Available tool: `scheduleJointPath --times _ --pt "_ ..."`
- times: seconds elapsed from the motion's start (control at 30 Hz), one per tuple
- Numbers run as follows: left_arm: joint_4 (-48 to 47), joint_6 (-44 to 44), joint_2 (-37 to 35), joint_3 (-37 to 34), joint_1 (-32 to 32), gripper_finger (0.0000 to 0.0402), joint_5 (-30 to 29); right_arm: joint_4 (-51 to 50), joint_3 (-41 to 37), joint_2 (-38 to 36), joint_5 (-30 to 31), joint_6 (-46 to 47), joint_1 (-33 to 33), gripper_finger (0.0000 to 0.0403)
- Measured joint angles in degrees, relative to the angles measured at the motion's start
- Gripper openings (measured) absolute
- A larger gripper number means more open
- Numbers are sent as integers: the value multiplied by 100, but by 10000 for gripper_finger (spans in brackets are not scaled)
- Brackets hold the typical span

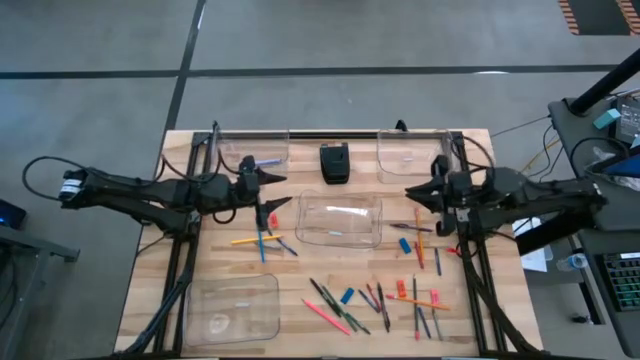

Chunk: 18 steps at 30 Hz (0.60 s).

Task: Sort crayons/erasers/pens/pencils in bins
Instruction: Put the orange pencil into the middle transparent bin

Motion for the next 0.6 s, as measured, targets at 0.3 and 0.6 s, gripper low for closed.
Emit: scheduleJointPath --times 0.3,0.6 --pt "-15 220 -360 -82 0 242 2 -557 -402 -58 186 303 57 36" --pt "30 131 -355 -307 0 242 6 -2616 -326 -288 926 1041 57 36"
